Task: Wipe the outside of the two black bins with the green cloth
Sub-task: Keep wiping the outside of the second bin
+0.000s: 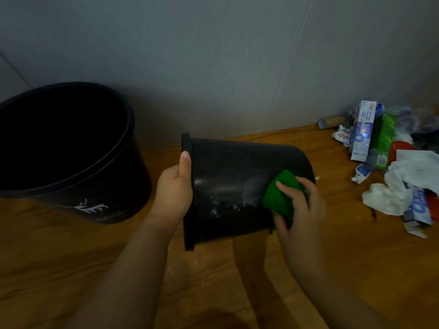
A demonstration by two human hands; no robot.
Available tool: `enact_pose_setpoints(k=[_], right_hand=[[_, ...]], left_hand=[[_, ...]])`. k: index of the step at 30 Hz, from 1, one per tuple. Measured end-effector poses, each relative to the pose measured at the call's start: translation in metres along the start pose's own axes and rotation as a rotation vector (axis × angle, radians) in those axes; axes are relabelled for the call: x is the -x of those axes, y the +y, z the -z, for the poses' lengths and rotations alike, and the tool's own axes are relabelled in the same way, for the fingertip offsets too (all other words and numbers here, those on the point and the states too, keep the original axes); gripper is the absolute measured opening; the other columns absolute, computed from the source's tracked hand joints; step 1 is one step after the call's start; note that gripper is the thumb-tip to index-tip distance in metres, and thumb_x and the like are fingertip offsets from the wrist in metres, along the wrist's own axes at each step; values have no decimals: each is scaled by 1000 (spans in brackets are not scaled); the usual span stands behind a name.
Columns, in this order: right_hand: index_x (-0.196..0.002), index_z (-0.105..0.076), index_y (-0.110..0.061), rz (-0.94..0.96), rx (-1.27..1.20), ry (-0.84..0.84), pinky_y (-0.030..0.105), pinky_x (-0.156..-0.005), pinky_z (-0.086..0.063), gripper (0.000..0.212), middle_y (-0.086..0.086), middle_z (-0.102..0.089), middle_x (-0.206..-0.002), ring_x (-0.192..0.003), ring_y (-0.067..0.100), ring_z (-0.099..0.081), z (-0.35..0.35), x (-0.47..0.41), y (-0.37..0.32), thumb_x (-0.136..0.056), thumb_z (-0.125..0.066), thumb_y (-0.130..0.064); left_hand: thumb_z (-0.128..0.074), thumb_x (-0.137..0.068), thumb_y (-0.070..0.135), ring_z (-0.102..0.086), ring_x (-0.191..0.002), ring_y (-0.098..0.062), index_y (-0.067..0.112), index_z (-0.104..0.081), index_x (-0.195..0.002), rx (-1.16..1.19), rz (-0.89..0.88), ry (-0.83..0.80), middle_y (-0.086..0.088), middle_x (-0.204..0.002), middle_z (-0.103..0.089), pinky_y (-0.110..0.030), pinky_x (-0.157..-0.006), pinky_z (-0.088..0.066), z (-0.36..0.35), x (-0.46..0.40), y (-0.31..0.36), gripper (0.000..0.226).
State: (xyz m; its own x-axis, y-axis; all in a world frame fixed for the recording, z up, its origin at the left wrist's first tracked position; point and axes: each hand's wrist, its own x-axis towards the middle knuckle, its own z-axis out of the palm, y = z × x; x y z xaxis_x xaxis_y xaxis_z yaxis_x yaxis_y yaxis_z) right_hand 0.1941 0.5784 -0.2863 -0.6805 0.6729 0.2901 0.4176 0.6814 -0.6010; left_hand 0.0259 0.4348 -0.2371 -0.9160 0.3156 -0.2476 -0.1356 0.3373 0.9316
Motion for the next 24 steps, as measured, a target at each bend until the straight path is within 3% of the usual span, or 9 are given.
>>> enact_pose_setpoints(k=[5,8,10,12,18,22,24], right_hand=[[-125,-57,-27,358,22,-173,45,-105,-41,65,1,-38,-144,-135,25,-34,-9,5,-23,-67,-77,-7],[-128,-55,-28,226,-4,-102,43,-105,-39,63,0,-37,-145,-135,24,-32,-4,-5,-16,-70,-73,-8],[-128,-54,-28,77,-36,-36,47,-103,-43,67,-1,-35,-146,-135,25,-33,-1,-6,-12,-70,-76,-3],[-127,-54,-29,47,-14,-35,50,-102,-44,69,-2,-34,-146,-135,26,-32,-3,-1,-17,-68,-77,-1],[-127,-57,-32,418,45,-243,49,-107,-39,66,-4,-38,-146,-137,23,-31,-12,1,-40,-68,-76,-8],[-129,-55,-32,166,-8,-121,48,-107,-39,65,-6,-36,-147,-138,23,-30,-2,-8,-27,-72,-74,-8],[-127,-57,-30,92,-30,-82,49,-104,-43,69,-5,-35,-146,-136,24,-33,-1,-1,-24,-68,-78,-2]], left_hand=[[-30,-104,47,-59,-61,-8,15,-61,-70,-6,-8,2,2,-65,-59,-22,-55,-42,1,-2,-1,56],[-29,-105,47,-58,-54,0,16,-61,-70,-27,-14,-1,3,-65,-59,-16,-51,-40,1,-3,-2,56],[-29,-105,46,-60,-54,1,16,-62,-72,-12,-13,-1,3,-67,-61,-13,-49,-41,0,-2,-2,55],[-29,-105,46,-60,-54,2,16,-62,-72,4,-4,2,3,-67,-61,-11,-47,-42,-1,-2,-2,55],[-29,-104,48,-58,-60,-9,13,-60,-73,-16,10,1,1,-66,-58,-18,-49,-41,2,-5,-3,56],[-27,-104,48,-59,-61,-6,12,-63,-76,-38,-8,-13,0,-69,-60,-14,-50,-42,2,-5,-3,58],[-27,-104,48,-62,-70,-11,10,-66,-80,-25,-13,-18,-2,-74,-64,-20,-56,-44,1,-5,-5,60]])
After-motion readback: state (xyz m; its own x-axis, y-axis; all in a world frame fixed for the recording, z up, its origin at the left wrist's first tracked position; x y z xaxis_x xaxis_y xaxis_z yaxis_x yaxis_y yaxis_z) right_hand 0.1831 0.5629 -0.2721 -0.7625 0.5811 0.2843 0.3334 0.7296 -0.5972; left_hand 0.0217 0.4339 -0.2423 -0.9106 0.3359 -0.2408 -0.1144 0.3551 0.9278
